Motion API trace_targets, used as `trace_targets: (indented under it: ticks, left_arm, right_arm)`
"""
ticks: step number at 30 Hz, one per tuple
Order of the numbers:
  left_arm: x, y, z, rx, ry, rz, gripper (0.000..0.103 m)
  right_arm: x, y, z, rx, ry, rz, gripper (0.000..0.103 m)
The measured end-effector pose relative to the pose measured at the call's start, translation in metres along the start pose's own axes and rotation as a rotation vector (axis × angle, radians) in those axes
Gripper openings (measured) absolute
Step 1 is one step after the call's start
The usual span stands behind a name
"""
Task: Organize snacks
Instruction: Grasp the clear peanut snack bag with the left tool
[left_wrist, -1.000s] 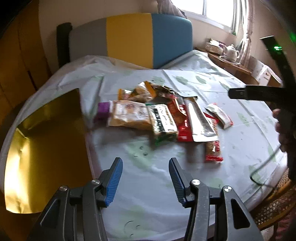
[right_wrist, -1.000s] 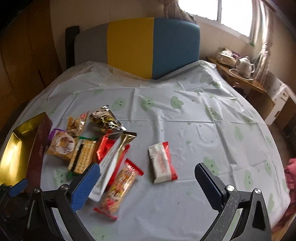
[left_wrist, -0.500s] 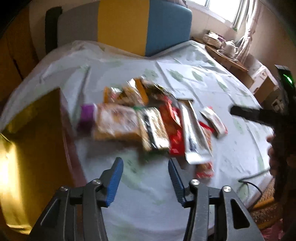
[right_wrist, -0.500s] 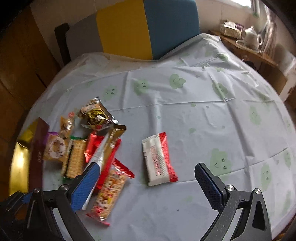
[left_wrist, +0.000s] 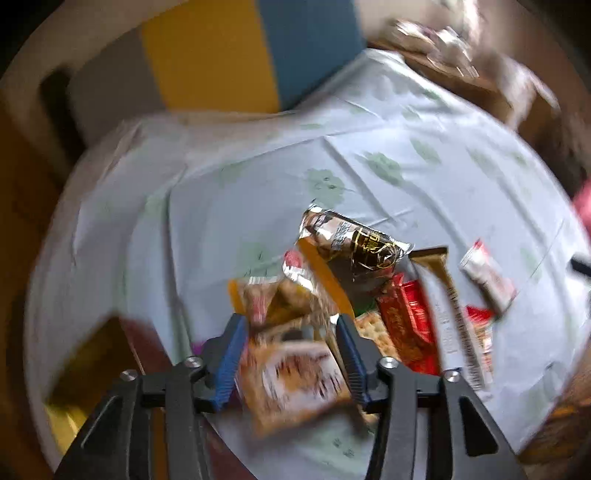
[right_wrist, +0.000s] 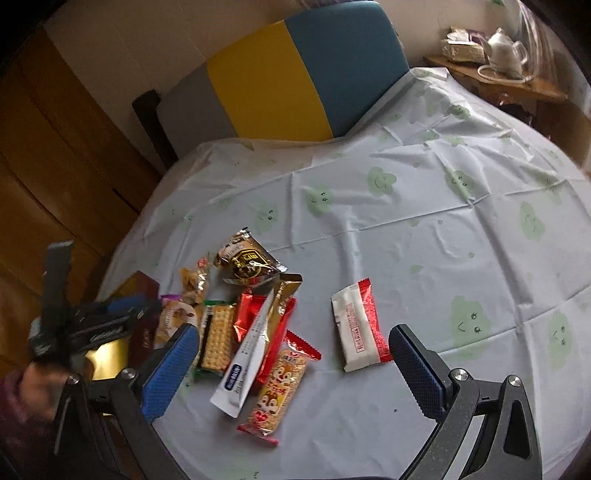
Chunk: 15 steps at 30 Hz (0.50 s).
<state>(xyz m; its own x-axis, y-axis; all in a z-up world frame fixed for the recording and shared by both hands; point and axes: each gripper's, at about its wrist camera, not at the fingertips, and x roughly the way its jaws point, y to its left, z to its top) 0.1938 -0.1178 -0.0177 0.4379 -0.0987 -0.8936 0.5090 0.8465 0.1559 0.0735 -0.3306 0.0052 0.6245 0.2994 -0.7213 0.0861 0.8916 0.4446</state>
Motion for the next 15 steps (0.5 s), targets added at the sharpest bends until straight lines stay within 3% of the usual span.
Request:
trace_targets:
  ticks: [2, 4, 5, 6, 8, 9, 10, 11, 15]
  left_arm:
    - [0.017, -0.018, 0.002, 0.149, 0.033, 0.013, 0.063]
    - [0.031, -0.023, 0.002, 0.213, 0.058, 0.040, 0.069]
    - [0.038, -0.020, 0.005, 0.212, 0.068, 0.042, 0.073]
    - [0.044, -0.017, 0.007, 0.202, 0.076, 0.047, 0.083]
    - [0.059, -0.009, 0.013, 0.171, 0.095, 0.044, 0.085]
    - [0.064, -0.006, 0.015, 0.155, 0.103, 0.039, 0.081]
    - [0.070, -0.002, 0.015, 0.119, 0.111, 0.007, 0.054]
    - [0.074, 0.003, 0.015, 0.082, 0.115, -0.015, 0.052]
    - [0.057, 0.016, 0.013, -0.013, 0.001, -0.053, 0.042]
  right_arm:
    - [-0.003, 0.000, -0.001, 0.004, 0.000, 0.017, 0.103]
    - [-0.003, 0.000, -0.001, 0.005, -0.001, 0.021, 0.103]
    - [-0.005, -0.001, -0.001, 0.010, -0.005, 0.026, 0.103]
    - [-0.004, -0.002, -0.001, 0.013, -0.004, 0.023, 0.103]
    - [0.001, -0.004, 0.000, 0.018, 0.006, 0.006, 0.103]
    - [0.008, -0.008, -0.001, 0.027, 0.027, -0.022, 0.103]
    - [0.013, -0.011, -0.001, 0.039, 0.048, -0.032, 0.103]
    - [0.019, -0.015, -0.002, 0.059, 0.073, -0.034, 0.103]
    - [0.029, -0.023, -0.003, 0.089, 0.109, -0.050, 0.103]
